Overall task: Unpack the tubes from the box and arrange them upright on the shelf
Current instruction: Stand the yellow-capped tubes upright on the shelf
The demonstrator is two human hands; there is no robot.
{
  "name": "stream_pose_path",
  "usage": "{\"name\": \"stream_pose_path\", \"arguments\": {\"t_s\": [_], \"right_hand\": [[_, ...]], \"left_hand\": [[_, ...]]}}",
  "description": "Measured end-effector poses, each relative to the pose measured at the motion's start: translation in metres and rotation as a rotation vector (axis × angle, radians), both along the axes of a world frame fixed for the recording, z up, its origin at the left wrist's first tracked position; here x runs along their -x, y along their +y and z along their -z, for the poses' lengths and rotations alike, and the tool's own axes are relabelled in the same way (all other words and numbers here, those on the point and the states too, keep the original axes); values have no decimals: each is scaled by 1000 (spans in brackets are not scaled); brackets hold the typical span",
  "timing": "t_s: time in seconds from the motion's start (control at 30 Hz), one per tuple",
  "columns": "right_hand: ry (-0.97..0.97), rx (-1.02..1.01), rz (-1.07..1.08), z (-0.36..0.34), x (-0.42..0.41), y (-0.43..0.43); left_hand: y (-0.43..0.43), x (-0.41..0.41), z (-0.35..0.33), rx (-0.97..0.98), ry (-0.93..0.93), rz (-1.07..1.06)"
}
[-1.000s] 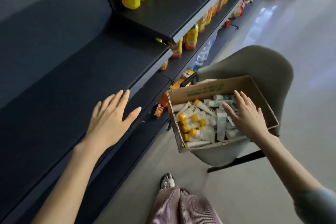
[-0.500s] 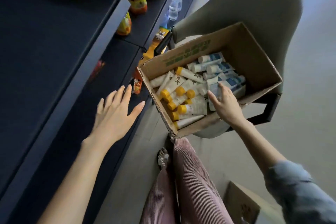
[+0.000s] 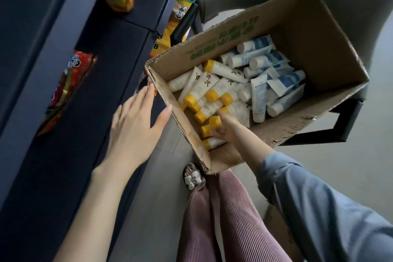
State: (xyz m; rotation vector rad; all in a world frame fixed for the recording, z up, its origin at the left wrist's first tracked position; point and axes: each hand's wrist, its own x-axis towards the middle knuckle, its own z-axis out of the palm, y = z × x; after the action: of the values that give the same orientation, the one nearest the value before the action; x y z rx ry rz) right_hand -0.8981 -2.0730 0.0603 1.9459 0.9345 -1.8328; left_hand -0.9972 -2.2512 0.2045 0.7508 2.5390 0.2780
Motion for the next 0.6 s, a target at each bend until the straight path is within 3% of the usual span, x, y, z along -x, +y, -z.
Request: {"name": "stream_pose_path", "arguments": {"t_s": [0.2, 0.33, 0.43, 0.6], "right_hand": [[24, -14, 82, 12, 5, 4], [121, 140, 324, -12, 6, 6], [199, 207, 284, -37, 0, 4], [406, 109, 248, -75, -17, -6]], "left_hand": [[-1, -2, -6, -112, -7, -41], [0, 0, -9, -243, -21, -90], [2, 1, -8, -371, 11, -119], [8, 6, -3, -479, 24, -140]]}}
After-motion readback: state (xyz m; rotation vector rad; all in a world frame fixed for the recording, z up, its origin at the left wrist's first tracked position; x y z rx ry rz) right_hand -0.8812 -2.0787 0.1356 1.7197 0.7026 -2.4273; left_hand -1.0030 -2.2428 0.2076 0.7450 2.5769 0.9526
